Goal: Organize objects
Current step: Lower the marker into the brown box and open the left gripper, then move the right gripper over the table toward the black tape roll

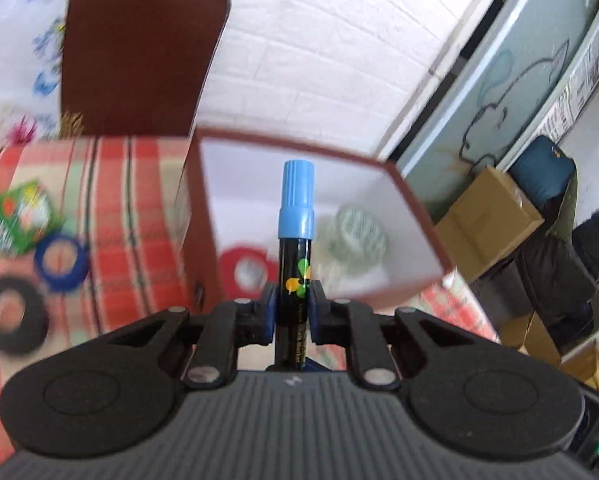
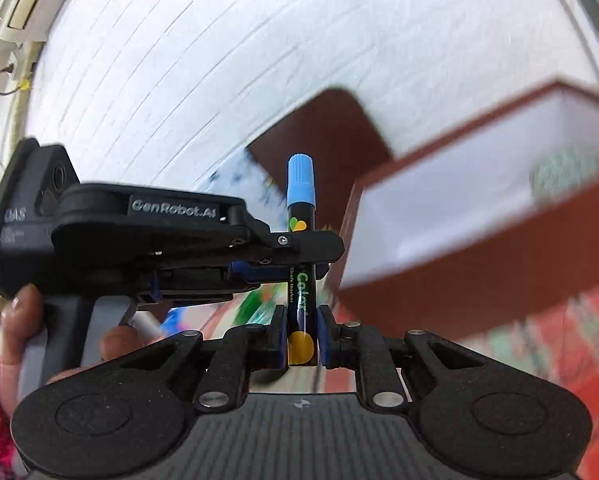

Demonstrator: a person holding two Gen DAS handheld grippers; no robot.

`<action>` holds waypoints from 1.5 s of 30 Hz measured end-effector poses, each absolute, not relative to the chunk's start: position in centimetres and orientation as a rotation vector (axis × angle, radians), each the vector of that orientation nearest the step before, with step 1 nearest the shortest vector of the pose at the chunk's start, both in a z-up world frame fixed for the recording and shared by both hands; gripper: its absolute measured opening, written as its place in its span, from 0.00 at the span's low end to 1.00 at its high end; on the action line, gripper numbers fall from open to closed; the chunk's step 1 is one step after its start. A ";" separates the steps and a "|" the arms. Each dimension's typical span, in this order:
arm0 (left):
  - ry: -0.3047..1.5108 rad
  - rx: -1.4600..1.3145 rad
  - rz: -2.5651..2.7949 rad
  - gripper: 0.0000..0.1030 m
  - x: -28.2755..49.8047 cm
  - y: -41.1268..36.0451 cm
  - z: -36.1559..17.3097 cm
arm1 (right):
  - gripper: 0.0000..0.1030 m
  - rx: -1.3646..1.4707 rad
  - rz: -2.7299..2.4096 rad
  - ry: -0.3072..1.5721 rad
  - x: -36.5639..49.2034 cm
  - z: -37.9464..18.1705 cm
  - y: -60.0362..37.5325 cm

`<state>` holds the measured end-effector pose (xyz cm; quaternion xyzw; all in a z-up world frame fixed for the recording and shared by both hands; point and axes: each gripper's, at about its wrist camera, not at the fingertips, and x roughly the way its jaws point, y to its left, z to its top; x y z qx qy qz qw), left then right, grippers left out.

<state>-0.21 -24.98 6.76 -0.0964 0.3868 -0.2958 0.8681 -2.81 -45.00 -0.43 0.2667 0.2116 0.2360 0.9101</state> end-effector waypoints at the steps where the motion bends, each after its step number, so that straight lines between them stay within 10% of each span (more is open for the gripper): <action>1: 0.803 -0.200 -0.621 0.17 0.7 -25.6 7.0 | 0.16 0.540 0.468 0.426 -1.9 -0.1 -45.1; 12: 0.815 -0.124 -0.589 0.21 8.6 -31.4 5.9 | 0.17 0.475 0.320 0.432 5.6 -0.9 -46.9; 15: 0.816 -0.065 -0.532 0.21 9.3 -31.8 5.1 | 0.36 0.411 0.255 0.404 5.7 -0.9 -46.9; 45: 0.622 0.221 -0.449 0.45 -5.8 -29.0 6.2 | 0.37 0.500 0.082 0.421 -6.5 -2.3 -49.6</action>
